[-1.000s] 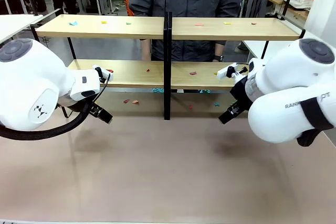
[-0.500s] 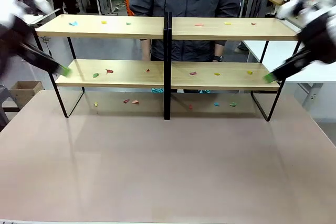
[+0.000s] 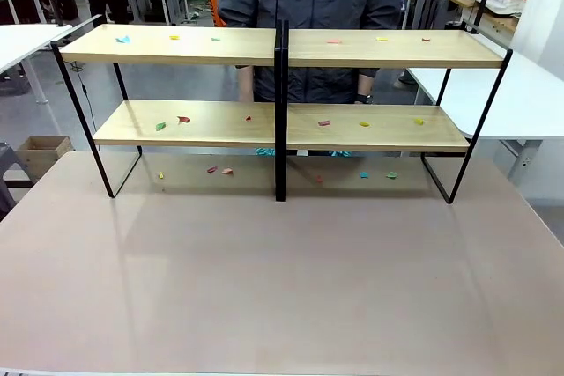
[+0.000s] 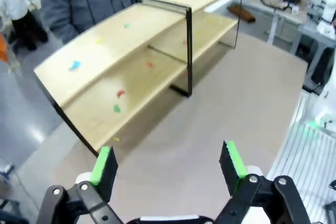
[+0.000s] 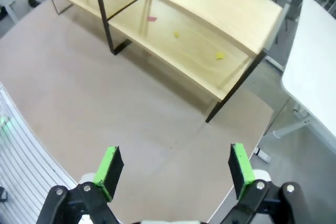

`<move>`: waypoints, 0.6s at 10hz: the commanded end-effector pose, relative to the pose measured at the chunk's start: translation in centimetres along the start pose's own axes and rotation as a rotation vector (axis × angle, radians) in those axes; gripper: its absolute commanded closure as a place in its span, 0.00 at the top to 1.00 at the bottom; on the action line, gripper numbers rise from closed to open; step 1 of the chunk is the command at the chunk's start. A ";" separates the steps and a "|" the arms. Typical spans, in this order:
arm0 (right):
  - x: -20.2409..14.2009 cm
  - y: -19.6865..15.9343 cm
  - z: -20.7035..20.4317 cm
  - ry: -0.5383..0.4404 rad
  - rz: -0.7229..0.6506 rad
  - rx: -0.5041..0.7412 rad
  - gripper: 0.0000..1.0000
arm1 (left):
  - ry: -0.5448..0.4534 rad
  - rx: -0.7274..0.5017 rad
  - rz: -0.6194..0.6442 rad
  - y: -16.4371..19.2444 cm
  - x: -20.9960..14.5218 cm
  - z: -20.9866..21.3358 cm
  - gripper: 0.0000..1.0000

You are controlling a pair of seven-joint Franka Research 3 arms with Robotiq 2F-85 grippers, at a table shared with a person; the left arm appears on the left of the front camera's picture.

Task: Clean the shelves.
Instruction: Pick up the Duster when the human hands it over.

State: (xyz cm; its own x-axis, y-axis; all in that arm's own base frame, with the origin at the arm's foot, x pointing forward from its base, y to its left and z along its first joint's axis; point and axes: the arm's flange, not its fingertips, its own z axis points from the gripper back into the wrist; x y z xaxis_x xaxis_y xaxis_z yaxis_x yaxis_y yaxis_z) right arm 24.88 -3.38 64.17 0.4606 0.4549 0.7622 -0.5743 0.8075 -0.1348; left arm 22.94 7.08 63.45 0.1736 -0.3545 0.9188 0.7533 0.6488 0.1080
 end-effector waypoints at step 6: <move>-1.0 -1.2 0.5 -0.072 -0.016 0.016 1.00 | -0.172 -0.011 0.004 -2.9 -2.5 -3.8 1.00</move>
State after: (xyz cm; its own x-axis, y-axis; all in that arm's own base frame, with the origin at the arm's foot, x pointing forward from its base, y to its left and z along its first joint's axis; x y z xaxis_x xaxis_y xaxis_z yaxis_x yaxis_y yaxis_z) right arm 24.75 -4.52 64.37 0.4559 0.4191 0.7852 -0.5628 0.8192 -0.1105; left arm 24.53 6.12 64.73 0.0732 -0.2496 0.9656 0.7594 0.6416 0.1083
